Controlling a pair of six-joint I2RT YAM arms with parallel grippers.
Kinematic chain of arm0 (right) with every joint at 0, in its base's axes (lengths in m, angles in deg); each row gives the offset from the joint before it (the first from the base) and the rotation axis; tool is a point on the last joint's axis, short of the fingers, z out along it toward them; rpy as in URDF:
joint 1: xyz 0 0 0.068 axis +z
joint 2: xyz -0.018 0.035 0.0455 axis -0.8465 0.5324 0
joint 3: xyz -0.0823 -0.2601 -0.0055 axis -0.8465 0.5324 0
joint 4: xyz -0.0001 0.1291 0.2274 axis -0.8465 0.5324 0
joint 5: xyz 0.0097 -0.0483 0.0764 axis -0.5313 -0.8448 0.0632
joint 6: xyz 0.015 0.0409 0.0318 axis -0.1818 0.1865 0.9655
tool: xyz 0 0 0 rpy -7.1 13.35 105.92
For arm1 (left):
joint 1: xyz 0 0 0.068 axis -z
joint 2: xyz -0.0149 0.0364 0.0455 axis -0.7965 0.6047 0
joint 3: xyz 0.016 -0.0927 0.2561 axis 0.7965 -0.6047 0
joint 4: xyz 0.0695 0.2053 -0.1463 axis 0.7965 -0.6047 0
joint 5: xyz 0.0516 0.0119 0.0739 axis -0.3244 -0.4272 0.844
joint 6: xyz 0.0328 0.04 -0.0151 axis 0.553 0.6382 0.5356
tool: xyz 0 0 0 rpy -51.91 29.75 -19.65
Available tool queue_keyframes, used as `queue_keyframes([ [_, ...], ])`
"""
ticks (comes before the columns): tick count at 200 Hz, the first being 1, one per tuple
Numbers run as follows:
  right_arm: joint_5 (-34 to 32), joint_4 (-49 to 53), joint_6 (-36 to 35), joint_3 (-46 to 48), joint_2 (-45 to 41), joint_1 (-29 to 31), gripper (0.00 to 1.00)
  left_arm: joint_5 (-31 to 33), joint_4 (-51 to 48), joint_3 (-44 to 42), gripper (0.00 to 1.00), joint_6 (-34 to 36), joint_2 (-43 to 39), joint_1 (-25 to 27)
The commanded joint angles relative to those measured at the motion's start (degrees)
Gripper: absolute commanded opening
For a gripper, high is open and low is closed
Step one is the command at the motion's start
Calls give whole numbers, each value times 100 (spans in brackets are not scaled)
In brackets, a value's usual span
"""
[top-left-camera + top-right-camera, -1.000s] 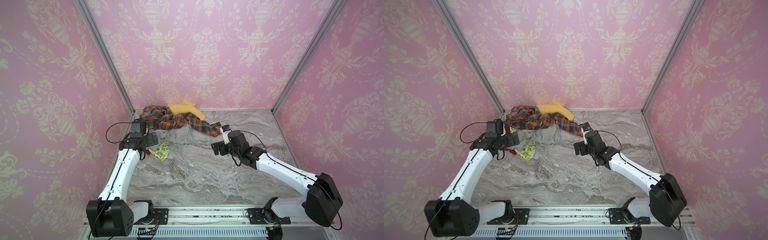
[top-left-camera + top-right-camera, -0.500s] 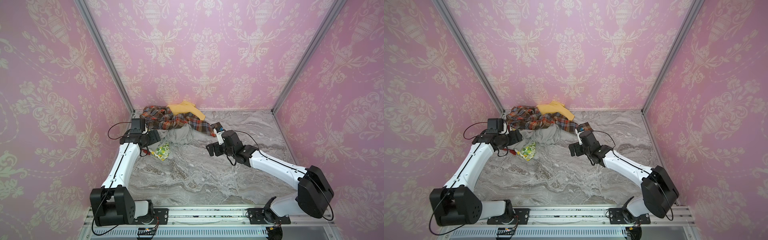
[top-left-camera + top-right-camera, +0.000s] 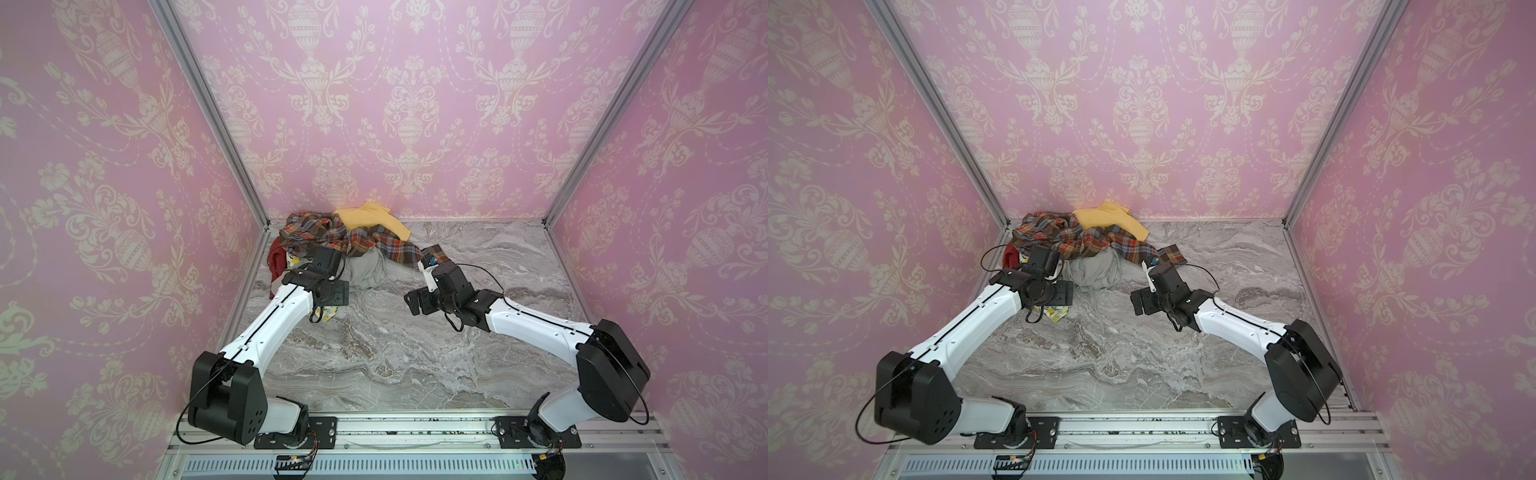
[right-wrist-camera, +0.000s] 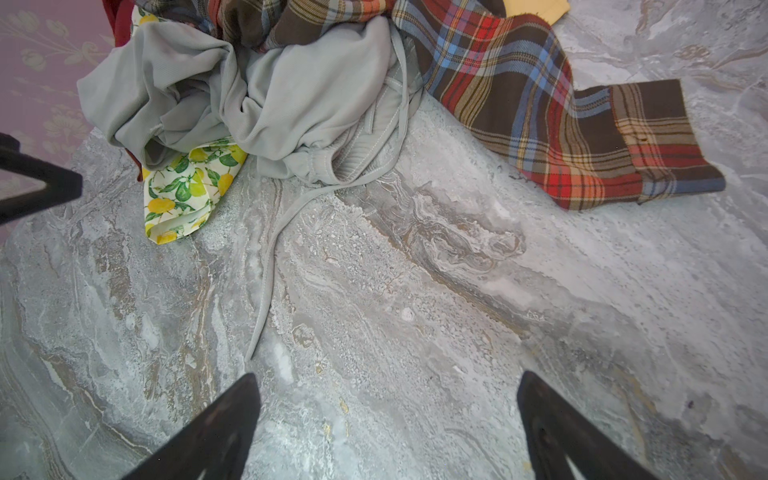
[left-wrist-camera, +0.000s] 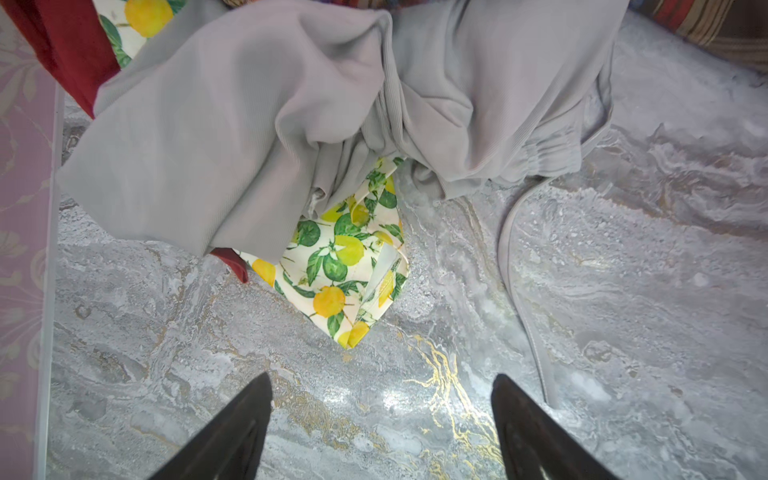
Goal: Pick out a specific cloth from the pile
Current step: 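Lower the left gripper onto the lemon-print cloth under the grey garment and close it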
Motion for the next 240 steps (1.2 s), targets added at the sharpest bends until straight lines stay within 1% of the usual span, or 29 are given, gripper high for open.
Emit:
queue_keyframes([
  [1, -231, -56, 64, -6, -186, 24, 97, 573, -205, -124, 85, 90, 330, 239],
  [21, -391, -62, 37, 151, -399, 10, 98, 646, -227, -44, 84, 98, 733, 289],
  [52, -353, -107, 59, 379, -704, -23, 98, 761, 44, -2, 81, 123, 1257, 294],
  [98, -279, -189, 81, 655, -972, -27, 98, 866, 387, 204, 69, 103, 2000, 285],
  [141, -330, -173, 29, 754, -1133, -32, 99, 1117, 631, 246, 68, 142, 2294, 203],
  [191, -402, -176, 50, 818, -1227, -33, 99, 809, 1038, 139, 58, 173, 2330, -86],
  [227, -393, -173, 98, 805, -1205, -29, 99, 665, 1150, 210, 52, 224, 2503, -121],
  [240, -401, -172, 107, 810, -1217, -27, 99, 621, 1176, 234, 52, 223, 2545, -122],
])
